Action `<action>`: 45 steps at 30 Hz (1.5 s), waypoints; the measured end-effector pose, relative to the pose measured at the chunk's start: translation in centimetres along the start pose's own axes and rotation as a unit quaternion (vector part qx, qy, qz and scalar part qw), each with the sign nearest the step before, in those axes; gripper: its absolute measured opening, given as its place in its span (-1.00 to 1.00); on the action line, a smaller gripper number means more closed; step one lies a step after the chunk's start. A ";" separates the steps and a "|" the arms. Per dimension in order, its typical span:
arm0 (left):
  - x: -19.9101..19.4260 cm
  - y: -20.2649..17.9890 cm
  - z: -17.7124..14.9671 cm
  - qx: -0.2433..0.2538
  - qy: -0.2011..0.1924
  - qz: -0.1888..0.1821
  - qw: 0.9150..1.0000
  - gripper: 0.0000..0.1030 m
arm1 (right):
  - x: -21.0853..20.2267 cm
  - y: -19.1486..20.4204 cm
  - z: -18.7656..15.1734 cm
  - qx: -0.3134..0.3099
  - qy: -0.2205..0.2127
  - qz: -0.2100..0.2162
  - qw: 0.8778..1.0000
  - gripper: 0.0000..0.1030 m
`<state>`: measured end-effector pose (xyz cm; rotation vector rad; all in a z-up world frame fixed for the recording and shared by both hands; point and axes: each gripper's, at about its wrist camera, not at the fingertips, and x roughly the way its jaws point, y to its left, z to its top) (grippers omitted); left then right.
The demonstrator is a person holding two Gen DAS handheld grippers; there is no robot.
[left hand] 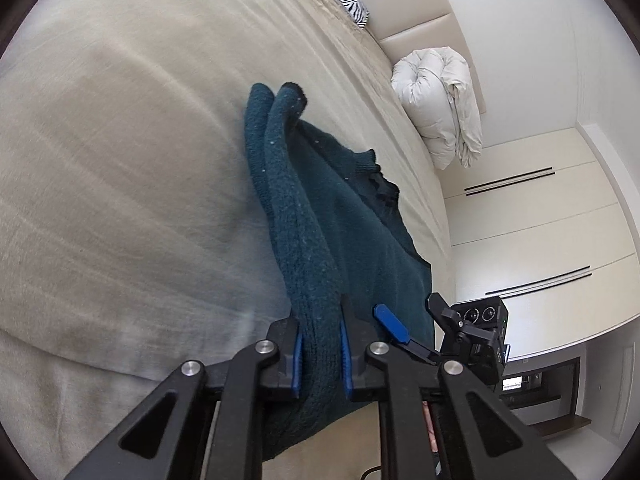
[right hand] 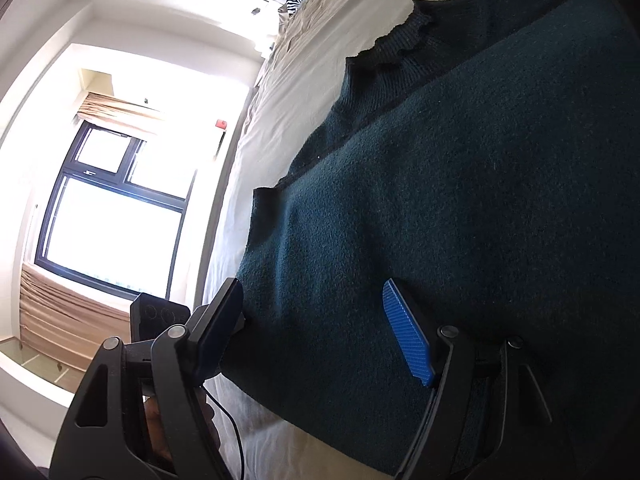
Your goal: Fold small clothes
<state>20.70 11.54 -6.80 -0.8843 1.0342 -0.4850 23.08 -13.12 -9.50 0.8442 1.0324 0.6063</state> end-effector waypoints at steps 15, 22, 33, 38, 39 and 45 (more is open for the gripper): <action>14.2 -17.3 -4.3 0.165 0.083 -0.037 0.982 -0.71 | -12.3 -8.8 4.1 0.127 -0.098 0.128 0.979 0.43; 17.3 -17.1 -6.9 0.180 0.111 -0.047 0.976 0.11 | -13.7 -12.5 4.6 0.162 -0.099 0.139 0.972 0.40; 10.8 -13.2 -7.0 0.161 0.054 -0.047 0.984 0.22 | -11.4 -9.1 6.3 0.074 -0.035 -0.017 0.996 0.22; 9.9 -11.3 -6.9 0.147 0.060 -0.053 0.986 0.22 | -10.0 -7.8 6.8 0.013 -0.014 -0.129 0.992 -0.66; 9.8 -11.2 -7.0 0.147 0.061 -0.054 0.986 0.22 | -10.2 -7.7 7.0 0.006 -0.014 -0.138 0.990 -0.70; 10.0 -10.8 -7.2 0.145 0.066 -0.051 0.986 0.25 | -13.1 -6.5 8.1 -0.025 -0.040 -0.168 0.985 -0.74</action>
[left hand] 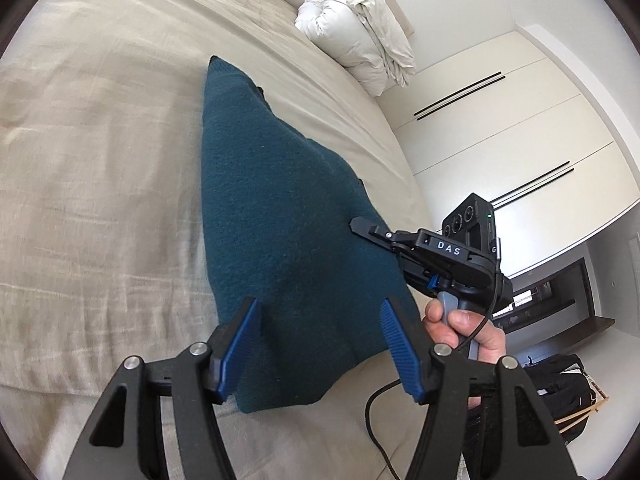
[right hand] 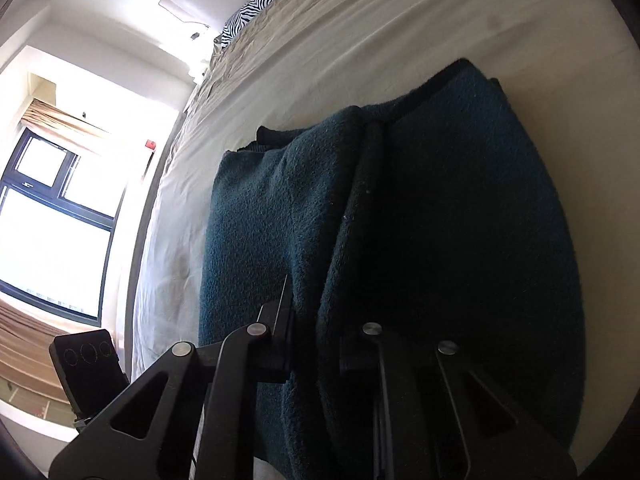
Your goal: Fold small clothes
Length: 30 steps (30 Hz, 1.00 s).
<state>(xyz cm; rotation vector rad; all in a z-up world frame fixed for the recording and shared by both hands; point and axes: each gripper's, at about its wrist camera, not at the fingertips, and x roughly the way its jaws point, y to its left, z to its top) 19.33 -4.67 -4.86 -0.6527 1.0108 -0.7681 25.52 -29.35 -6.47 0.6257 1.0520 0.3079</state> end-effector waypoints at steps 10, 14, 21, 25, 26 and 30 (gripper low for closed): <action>1.2 -0.3 -0.1 0.000 0.013 0.005 1.000 0.25 | -4.0 -3.8 0.8 0.017 -0.026 -0.027 0.999 -0.74; 1.9 -0.6 0.5 0.005 0.023 0.014 1.000 0.25 | -4.6 -5.7 0.4 0.024 -0.019 -0.031 0.999 -0.74; 2.6 -1.0 1.4 0.023 0.027 0.022 0.999 0.25 | -5.7 -6.7 0.4 0.025 -0.031 -0.029 0.999 -0.74; 2.7 -0.9 1.5 0.027 0.026 0.023 0.999 0.25 | -5.8 -5.7 0.1 0.020 -0.029 -0.037 0.999 -0.75; 2.9 -1.0 1.6 0.029 0.026 0.026 0.999 0.25 | -5.7 -5.7 0.0 0.021 -0.030 -0.037 0.999 -0.75; 3.3 -1.0 2.0 0.033 0.026 0.039 0.998 0.25 | -4.8 -6.4 -0.6 0.041 -0.038 -0.026 0.998 -0.75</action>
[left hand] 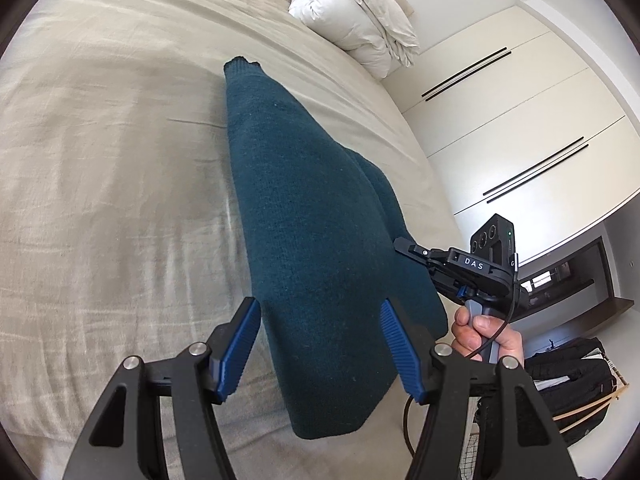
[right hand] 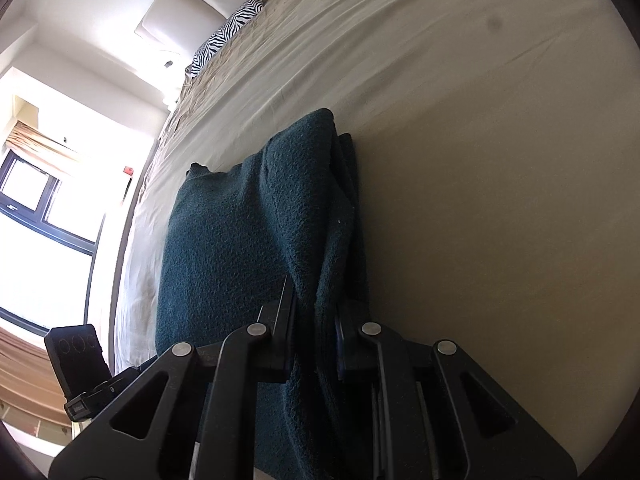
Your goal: Fold small clothes
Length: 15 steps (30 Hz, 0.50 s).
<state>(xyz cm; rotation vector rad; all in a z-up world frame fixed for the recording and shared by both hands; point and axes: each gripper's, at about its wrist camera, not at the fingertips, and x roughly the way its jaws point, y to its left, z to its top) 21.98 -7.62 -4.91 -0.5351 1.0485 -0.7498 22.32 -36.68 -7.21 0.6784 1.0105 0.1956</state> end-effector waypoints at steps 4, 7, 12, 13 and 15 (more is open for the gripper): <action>0.2 0.0 0.3 0.001 -0.002 0.009 1.000 0.41 | 0.1 -1.8 -1.2 0.005 0.004 0.032 0.999 -0.72; 0.7 0.1 0.6 -0.001 0.000 0.015 1.000 0.48 | -1.0 -1.6 -1.4 0.015 0.003 0.032 0.999 -0.53; 1.2 0.0 1.4 -0.003 -0.003 0.023 1.000 0.55 | -4.0 -1.6 -1.0 0.016 -0.039 0.035 0.998 0.15; 1.4 0.1 1.6 -0.003 -0.002 0.023 1.000 0.57 | -4.0 -1.7 -1.0 0.014 -0.035 0.041 0.998 0.15; 1.9 0.5 2.0 -0.008 0.002 0.026 1.000 0.58 | -3.5 -2.0 -1.2 0.018 -0.019 0.049 0.998 0.15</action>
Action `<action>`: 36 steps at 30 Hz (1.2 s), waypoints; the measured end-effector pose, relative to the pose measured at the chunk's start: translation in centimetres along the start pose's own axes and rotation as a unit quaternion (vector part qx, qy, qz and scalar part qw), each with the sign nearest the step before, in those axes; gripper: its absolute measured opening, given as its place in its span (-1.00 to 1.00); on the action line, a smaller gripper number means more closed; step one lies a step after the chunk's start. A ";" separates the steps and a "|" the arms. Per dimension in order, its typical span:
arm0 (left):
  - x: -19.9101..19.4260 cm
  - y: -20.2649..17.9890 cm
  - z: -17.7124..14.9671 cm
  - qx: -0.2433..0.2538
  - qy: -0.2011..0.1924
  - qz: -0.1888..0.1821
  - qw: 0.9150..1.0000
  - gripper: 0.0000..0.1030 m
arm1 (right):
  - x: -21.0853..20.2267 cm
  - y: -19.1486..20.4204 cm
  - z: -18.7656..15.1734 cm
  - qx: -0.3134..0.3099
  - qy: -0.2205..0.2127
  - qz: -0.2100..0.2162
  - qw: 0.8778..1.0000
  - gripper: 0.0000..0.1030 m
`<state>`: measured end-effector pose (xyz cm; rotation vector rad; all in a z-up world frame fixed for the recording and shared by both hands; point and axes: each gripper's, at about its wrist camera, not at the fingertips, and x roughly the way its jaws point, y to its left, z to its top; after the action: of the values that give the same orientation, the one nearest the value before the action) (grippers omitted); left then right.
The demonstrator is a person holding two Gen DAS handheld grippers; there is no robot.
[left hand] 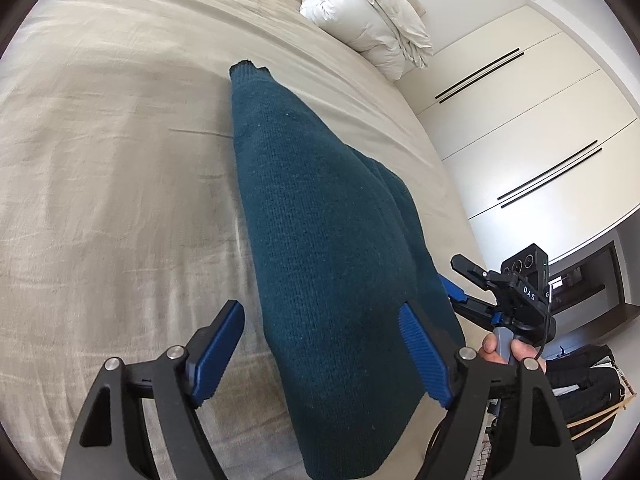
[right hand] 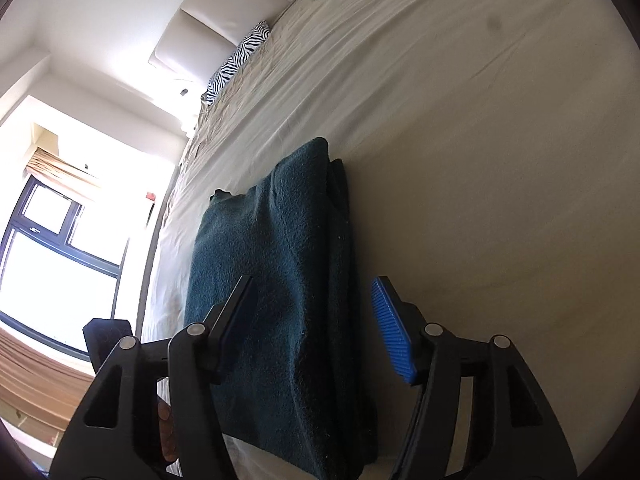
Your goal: Fold small clothes
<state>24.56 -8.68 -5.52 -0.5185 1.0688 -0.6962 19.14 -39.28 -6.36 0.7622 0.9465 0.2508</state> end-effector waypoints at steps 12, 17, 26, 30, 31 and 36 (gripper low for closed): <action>3.4 -0.5 0.9 0.021 0.036 0.022 0.999 0.56 | 5.2 -0.1 -0.7 0.007 0.062 0.006 0.998 -0.33; 3.7 -0.9 1.1 0.023 0.053 0.047 0.997 0.10 | 5.3 0.9 -1.2 -0.009 0.056 -0.023 0.998 -0.45; 1.7 -2.2 0.5 0.045 0.037 0.069 0.996 -0.18 | 4.7 9.7 -3.4 -0.165 0.007 -0.179 0.970 -0.57; -0.5 -2.3 0.0 0.049 0.027 0.069 0.996 -0.19 | 3.4 12.5 -5.1 -0.193 -0.009 -0.188 0.963 -0.59; -1.1 -2.2 -0.2 0.050 0.025 0.071 0.996 -0.19 | 3.2 13.2 -5.7 -0.199 -0.013 -0.188 0.962 -0.59; -4.7 -2.3 -1.4 0.052 0.009 0.076 0.996 -0.19 | 2.2 16.7 -8.8 -0.219 -0.022 -0.180 0.959 -0.60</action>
<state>21.23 -6.87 -1.62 -0.3377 1.0709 -0.6194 15.45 -21.96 0.59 0.1804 0.9258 0.1158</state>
